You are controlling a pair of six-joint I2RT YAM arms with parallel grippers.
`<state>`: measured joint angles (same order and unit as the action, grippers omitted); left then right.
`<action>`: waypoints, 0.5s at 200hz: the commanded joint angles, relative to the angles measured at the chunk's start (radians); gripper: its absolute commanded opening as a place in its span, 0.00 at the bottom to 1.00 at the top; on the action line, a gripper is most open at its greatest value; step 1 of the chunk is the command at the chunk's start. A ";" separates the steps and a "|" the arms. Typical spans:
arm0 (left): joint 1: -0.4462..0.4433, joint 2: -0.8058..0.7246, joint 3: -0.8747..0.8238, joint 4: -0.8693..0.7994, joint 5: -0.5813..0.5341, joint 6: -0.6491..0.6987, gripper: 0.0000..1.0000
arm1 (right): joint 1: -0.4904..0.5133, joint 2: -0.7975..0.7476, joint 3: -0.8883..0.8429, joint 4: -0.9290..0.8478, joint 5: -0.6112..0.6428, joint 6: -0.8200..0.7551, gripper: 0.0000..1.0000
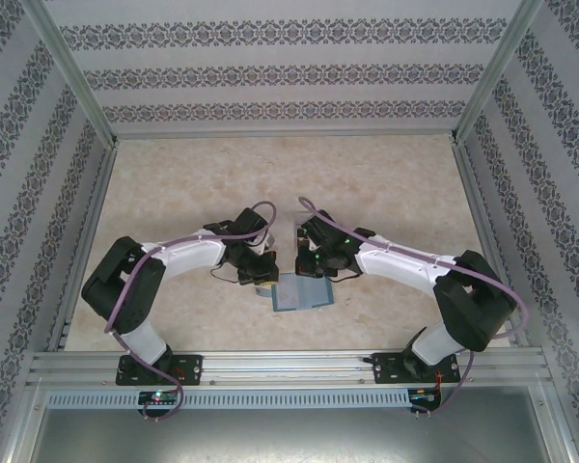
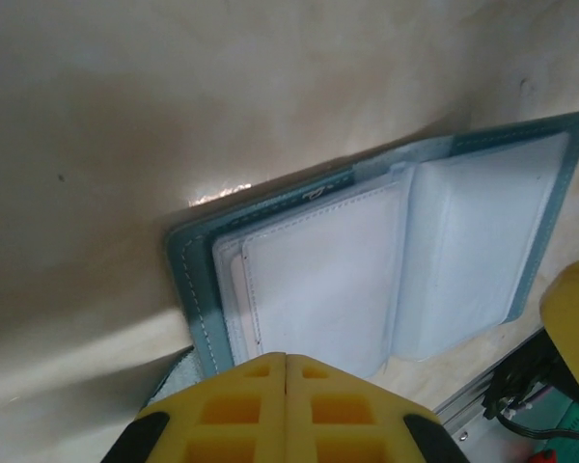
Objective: Take the credit cards out of the card holder
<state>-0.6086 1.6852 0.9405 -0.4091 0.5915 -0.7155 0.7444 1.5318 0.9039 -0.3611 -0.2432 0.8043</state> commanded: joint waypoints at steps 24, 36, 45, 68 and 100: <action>-0.031 0.029 -0.027 0.018 0.001 -0.023 0.00 | 0.013 0.017 -0.024 0.100 -0.102 0.087 0.00; -0.033 0.030 -0.033 0.022 0.001 -0.027 0.00 | 0.014 0.033 -0.025 0.106 -0.114 0.089 0.00; -0.033 0.031 -0.037 0.025 0.001 -0.027 0.00 | 0.015 0.044 -0.025 0.112 -0.124 0.093 0.00; -0.033 0.034 -0.046 0.029 0.000 -0.027 0.00 | 0.020 0.080 -0.022 0.124 -0.147 0.100 0.00; -0.033 0.034 -0.054 0.035 -0.002 -0.024 0.00 | 0.031 0.131 -0.008 0.141 -0.174 0.107 0.00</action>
<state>-0.6292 1.7065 0.8993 -0.4019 0.5915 -0.7345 0.7628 1.6257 0.8890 -0.2436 -0.3752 0.8917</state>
